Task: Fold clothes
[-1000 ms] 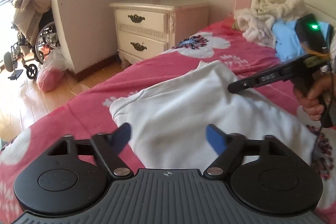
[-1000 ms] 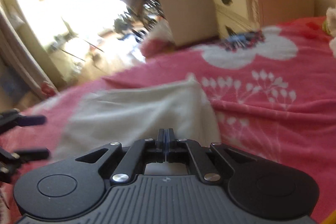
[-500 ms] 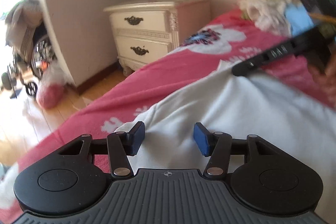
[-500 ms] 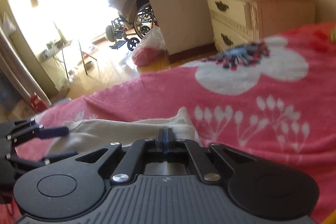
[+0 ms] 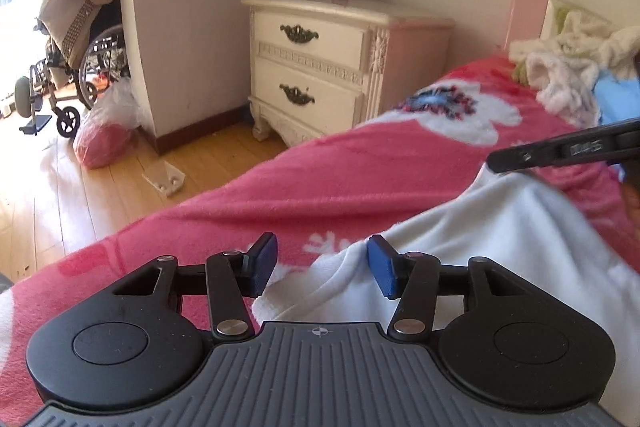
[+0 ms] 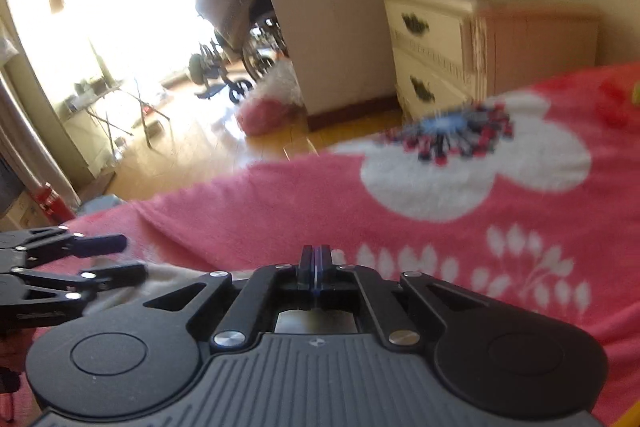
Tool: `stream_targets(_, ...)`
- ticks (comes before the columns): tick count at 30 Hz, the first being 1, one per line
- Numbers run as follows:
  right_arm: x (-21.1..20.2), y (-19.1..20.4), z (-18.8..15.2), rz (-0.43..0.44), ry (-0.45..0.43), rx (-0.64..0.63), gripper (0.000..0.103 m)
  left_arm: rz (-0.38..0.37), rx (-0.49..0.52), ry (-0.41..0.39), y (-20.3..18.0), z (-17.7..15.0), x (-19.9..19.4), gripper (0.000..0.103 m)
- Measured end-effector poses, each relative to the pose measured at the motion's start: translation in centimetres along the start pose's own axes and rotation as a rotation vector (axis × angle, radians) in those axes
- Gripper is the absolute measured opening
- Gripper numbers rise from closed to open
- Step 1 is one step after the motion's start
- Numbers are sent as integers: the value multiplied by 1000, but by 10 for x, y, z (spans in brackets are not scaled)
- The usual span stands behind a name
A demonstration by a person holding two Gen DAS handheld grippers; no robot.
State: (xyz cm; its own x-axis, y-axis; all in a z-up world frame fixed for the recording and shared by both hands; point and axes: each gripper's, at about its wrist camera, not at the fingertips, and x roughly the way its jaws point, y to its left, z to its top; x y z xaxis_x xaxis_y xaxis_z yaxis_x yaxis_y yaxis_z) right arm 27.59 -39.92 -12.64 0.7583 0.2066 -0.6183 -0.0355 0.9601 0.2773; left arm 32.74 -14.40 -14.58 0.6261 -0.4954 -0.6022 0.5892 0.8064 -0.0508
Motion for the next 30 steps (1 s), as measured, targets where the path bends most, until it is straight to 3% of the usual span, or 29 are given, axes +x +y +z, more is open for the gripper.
stream_targets(3,-15,10,8,116,17,-11,0,-3,-1,-11,2,4,3,52)
stream_targets(5,-5,18,10,168,76,-10,0,11,-13,10,6,5,13,54)
stream_targets(8,31,19,5,143,173,32,0,4,-50,27,10,0,20,56)
stream_targets(13,49,1,15,34,153,190,0,20,-45,16,12,3,12,59)
stream_targets(17,9,-23,20,38,117,335,0,84,-59,-33,23,13,-11,59)
stream_targets(23,-108,-54,3,-2,-44,404,1,91,-68,-92,31,27,-65,59)
stream_targets(26,-160,-47,-12,-28,-73,342,1,39,-14,-83,15,24,-96,61)
stream_targets(30,-198,-5,-50,-58,4,177,1,-67,98,25,-20,-1,-123,63)
